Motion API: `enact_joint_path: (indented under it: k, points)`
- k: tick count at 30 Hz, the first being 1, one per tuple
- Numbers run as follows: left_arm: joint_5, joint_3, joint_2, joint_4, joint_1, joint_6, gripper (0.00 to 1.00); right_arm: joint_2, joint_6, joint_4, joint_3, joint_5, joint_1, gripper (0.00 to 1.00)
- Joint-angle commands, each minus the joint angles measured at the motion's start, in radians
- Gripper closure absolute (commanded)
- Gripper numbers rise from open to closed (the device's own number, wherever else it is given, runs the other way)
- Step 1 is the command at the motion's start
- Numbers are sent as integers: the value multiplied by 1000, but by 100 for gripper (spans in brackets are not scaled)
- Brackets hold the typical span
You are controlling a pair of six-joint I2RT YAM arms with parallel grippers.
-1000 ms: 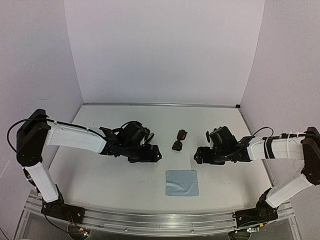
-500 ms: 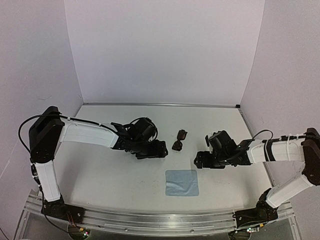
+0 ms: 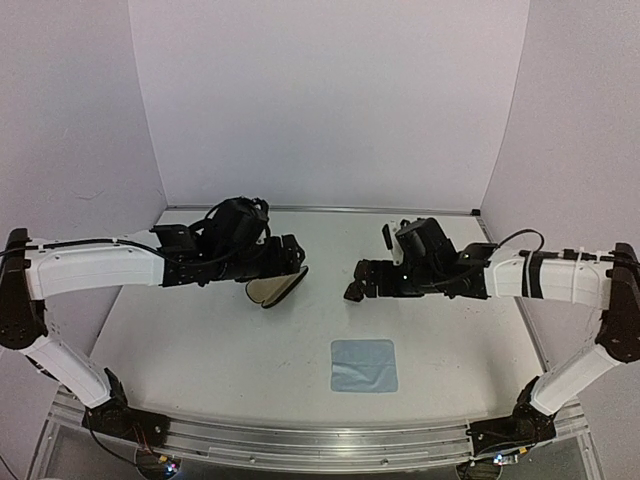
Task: Organize the sunglasses
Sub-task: Move the sunglasses case at the center of the board.
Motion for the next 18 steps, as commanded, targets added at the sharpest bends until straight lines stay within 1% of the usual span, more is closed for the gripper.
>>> enact_joint_path:
  k: [1, 3, 7, 13, 18]
  points:
    - [-124, 28, -30, -64, 32, 39, 12, 91, -46, -1, 182, -16, 20, 19]
    - [-70, 11, -16, -37, 63, 56, 12, 152, -49, -16, 262, -14, 23, 19]
    - [1, -15, 26, 16, 126, 110, 16, 208, -32, -5, 327, -4, 24, 19]
    - [139, -28, 87, 115, 228, 174, 23, 244, -17, 8, 358, -11, 23, 18]
    - [264, 49, 138, 141, 248, 234, 23, 255, -20, 15, 357, -6, 22, 18]
